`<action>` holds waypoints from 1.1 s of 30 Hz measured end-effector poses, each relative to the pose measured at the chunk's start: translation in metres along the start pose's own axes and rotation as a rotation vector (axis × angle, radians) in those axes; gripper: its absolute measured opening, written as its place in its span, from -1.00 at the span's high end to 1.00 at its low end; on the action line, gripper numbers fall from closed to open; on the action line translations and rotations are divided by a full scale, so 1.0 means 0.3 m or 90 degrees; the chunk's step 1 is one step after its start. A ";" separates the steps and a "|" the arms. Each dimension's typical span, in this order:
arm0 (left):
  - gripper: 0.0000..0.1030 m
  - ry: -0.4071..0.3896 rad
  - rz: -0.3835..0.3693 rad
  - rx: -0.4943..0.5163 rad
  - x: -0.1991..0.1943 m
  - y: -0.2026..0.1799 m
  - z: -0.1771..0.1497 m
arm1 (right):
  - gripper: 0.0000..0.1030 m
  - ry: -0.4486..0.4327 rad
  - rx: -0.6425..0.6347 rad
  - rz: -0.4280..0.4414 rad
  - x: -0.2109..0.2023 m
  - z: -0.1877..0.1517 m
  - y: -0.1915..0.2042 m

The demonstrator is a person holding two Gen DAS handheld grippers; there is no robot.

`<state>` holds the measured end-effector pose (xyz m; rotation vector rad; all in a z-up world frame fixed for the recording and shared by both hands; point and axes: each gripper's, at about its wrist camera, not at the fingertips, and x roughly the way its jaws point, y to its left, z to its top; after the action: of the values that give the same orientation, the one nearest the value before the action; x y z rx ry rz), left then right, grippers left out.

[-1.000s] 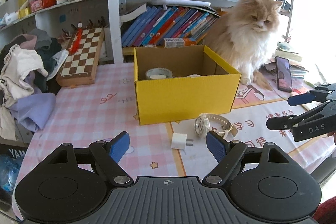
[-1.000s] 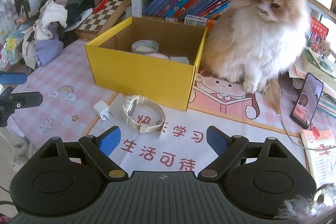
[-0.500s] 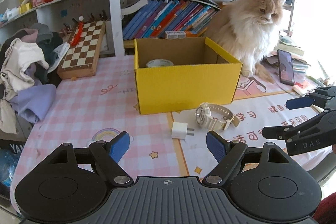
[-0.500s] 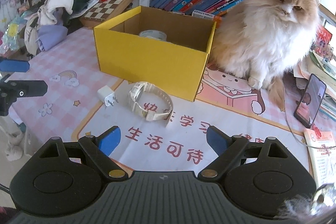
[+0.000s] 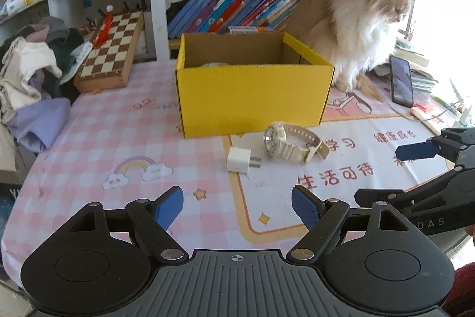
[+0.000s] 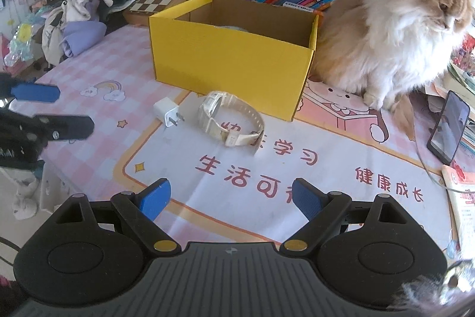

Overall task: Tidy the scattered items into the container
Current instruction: 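Move both open tools toward the white watch and white plug on the table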

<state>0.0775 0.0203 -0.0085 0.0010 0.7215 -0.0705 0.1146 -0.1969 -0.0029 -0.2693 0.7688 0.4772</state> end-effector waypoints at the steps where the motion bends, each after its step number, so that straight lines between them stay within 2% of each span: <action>1: -0.60 0.003 0.001 0.001 0.002 -0.005 -0.006 | -0.72 -0.001 0.002 0.000 -0.001 -0.003 0.001; 8: -0.60 0.010 0.007 -0.001 0.009 -0.007 -0.011 | -0.72 0.005 0.011 -0.005 0.006 -0.006 -0.008; 33: -0.60 0.007 0.011 -0.010 0.045 -0.001 0.006 | -0.72 0.007 -0.035 0.004 0.029 0.026 0.016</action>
<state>0.0887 0.0192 -0.0160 -0.0073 0.7324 -0.0485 0.1222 -0.1869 -0.0039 -0.3206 0.7682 0.5028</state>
